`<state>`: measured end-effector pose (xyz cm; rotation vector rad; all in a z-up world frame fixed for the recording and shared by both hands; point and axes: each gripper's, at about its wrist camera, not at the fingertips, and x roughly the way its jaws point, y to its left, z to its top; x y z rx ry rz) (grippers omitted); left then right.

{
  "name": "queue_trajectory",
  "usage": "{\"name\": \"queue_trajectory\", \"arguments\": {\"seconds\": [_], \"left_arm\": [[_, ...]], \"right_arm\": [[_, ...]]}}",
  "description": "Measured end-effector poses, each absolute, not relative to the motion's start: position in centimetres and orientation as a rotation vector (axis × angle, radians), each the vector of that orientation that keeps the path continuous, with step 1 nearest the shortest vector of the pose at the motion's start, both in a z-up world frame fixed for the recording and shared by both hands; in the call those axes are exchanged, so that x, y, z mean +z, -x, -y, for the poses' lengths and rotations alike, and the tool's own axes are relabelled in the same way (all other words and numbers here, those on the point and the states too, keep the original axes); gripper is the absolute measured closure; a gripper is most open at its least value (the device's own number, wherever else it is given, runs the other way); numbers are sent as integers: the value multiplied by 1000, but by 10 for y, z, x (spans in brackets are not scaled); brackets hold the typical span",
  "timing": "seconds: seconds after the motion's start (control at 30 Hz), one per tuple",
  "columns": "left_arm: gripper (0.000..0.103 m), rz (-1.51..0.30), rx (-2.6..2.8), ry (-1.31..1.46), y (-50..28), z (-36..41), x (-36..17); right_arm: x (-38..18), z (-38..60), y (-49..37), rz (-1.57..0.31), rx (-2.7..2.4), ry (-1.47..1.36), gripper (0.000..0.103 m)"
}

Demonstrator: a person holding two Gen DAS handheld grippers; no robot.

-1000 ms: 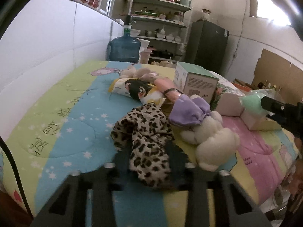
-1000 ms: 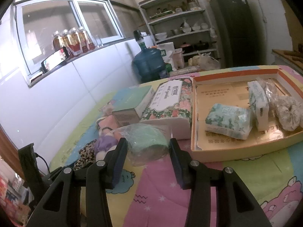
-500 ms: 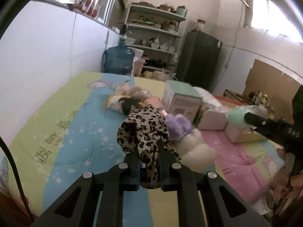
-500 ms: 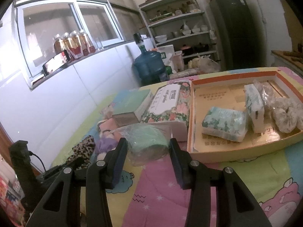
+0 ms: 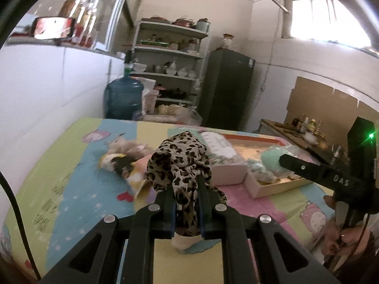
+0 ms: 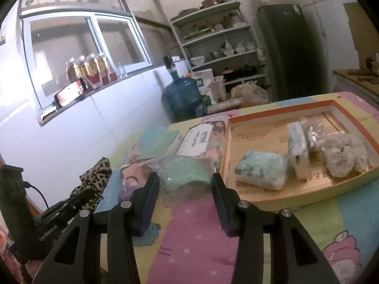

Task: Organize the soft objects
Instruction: 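Carry leopard cloth and green bag with both grippers over the box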

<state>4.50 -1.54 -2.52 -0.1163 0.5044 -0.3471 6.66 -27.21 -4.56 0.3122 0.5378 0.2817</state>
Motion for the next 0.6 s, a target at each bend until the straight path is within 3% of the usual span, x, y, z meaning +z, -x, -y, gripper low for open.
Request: {"name": "queue_trajectory", "arguments": {"seconds": [0.6], "left_arm": [[89,-492,-580,74,-74,118,-1]], "right_arm": [[-47,372,-40,-469,93,-401,56]]}}
